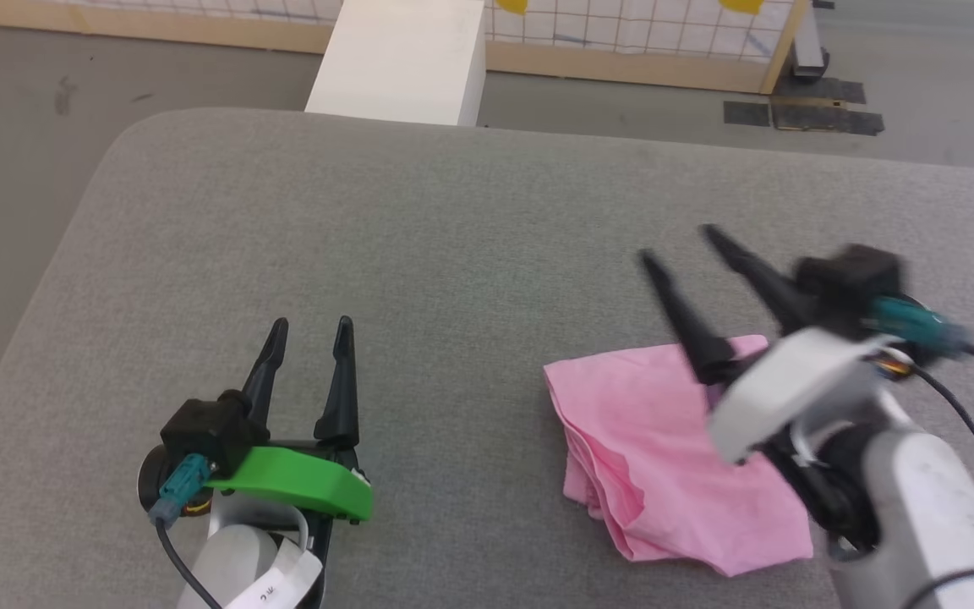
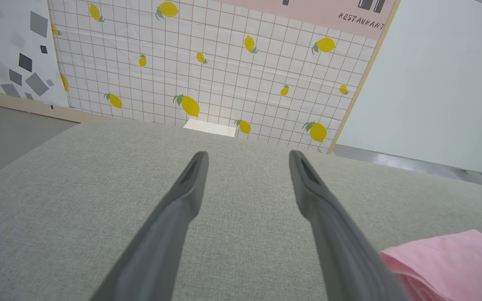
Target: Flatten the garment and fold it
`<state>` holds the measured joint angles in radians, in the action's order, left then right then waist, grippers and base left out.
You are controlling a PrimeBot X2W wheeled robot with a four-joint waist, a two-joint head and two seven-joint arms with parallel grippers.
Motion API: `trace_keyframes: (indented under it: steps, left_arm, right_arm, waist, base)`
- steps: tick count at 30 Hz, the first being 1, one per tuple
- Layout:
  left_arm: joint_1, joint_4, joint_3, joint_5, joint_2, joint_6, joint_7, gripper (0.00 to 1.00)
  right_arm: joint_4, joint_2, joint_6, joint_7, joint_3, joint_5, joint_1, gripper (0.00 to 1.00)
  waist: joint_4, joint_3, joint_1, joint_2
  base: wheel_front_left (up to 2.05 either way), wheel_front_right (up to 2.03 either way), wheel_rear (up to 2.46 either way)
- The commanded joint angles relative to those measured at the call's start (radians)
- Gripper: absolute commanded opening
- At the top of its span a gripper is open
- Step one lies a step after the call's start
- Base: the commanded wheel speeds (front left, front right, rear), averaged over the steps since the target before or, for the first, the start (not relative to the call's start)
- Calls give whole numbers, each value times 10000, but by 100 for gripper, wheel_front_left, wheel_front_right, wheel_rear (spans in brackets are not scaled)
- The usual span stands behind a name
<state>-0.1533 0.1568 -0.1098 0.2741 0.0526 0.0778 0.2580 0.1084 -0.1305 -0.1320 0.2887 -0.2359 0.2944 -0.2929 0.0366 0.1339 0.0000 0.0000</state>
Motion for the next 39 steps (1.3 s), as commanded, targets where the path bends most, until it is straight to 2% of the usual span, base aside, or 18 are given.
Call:
trace_keyframes:
  steps: [1,3,6,10,12,19,27,34,37,38,39]
  left_arm:
    - [132,-14,36,12,-24,-9,38,100]
    - [181,-38,81,6,-24,-8,38,100]
    - [238,-73,139,2,-24,-11,38,100]
    - [270,-131,199,-50,-24,-30,38,100]
    - [262,-153,245,-68,-24,-41,38,100]
    - [243,-221,292,-100,-24,-48,38,100]
    - [211,-209,167,-68,-24,-50,38,100]
    - [199,-152,138,-70,-24,-38,38,100]
    - [159,-113,104,-63,-24,-27,38,100]
    - [153,-105,91,-61,-24,-23,38,100]
    - [148,-97,74,-59,-24,-20,38,100]
  right_arm:
    - [7,229,13,-239,605,119,393,100]
    - [-12,492,13,-525,1571,236,792,100]
    - [-313,746,13,-808,2771,1253,1210,100]
    - [-1105,795,13,-819,3545,2718,1523,100]
    - [-1564,798,13,-756,3697,3094,1620,100]
    - [-3074,800,13,282,3630,3731,1726,100]
    - [-4149,801,13,1616,3450,2830,1495,100]
    - [-4619,802,13,2151,3091,2019,1133,100]
    - [-4884,802,13,2397,2736,2006,957,100]
    - [-4941,802,13,2496,2597,2059,918,94]
    - [-4975,802,13,2590,2436,2138,875,48]
  waist:
    - [-165,-138,0,0]
    - [-258,-182,0,0]
    - [-388,-227,0,0]
    - [-513,-251,0,0]
    - [-558,-253,0,0]
    - [-619,-197,0,0]
    - [-479,-69,0,0]
    - [-351,-15,0,0]
    - [-282,7,0,0]
    - [-261,11,0,0]
    - [-239,14,0,0]
  base:
    - [0,0,0]
    - [0,0,0]
    - [0,0,0]
    - [0,0,0]
    - [0,0,0]
    - [0,0,0]
    - [0,0,0]
    - [0,0,0]
    - [0,0,0]
    - [0,0,0]
    - [0,0,0]
